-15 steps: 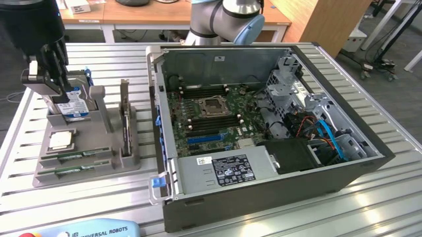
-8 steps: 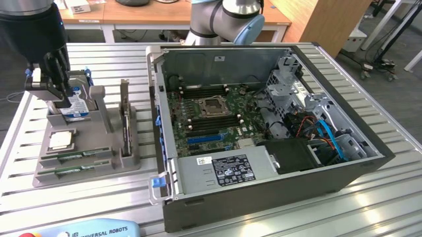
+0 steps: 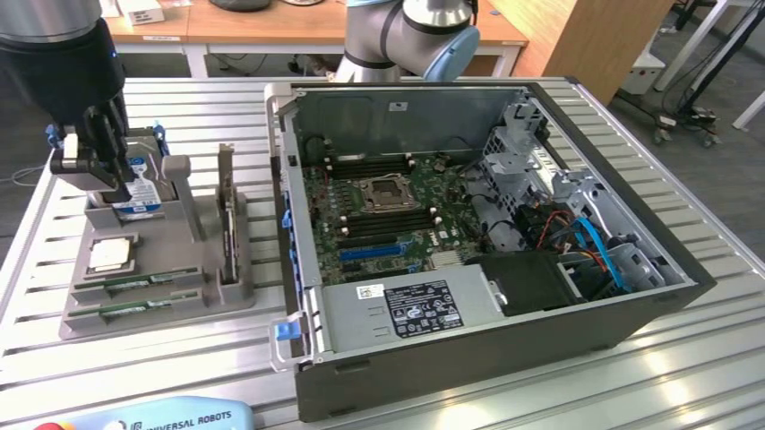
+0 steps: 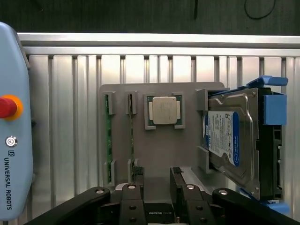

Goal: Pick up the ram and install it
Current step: 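Pick up the ram and move it above insertion slot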

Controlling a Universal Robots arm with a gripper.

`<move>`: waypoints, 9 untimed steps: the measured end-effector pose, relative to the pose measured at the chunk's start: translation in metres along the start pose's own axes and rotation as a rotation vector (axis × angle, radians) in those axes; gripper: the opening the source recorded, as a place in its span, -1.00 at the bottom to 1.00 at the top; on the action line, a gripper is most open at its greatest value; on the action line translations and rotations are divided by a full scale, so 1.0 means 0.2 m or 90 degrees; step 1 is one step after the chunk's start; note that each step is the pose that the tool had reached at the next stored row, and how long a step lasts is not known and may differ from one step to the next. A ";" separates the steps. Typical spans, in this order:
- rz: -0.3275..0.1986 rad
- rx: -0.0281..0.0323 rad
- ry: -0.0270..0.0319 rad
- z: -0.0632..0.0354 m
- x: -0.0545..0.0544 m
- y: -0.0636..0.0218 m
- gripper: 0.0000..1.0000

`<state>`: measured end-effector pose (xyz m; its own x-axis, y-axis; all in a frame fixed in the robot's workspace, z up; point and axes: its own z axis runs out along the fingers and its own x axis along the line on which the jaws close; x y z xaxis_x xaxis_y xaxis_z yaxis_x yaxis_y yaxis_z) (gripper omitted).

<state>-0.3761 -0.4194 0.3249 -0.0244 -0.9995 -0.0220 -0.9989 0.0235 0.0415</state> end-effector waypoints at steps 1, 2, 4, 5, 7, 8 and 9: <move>0.000 0.0003 0.0000 0.006 0.00 0.001 -0.29; 0.000 0.0009 0.0000 0.010 0.00 0.001 -0.29; 0.000 0.0029 0.0000 0.019 0.00 0.002 -0.29; 0.000 0.0037 0.0000 0.024 0.00 0.002 -0.29; 0.000 0.0051 -0.0001 0.035 0.00 0.003 -0.29; 0.000 0.0055 -0.0001 0.039 0.00 0.003 -0.29; 0.000 0.0056 -0.0001 0.043 0.00 0.003 -0.29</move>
<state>-0.3771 -0.4194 0.3163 -0.0237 -0.9995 -0.0222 -0.9992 0.0229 0.0328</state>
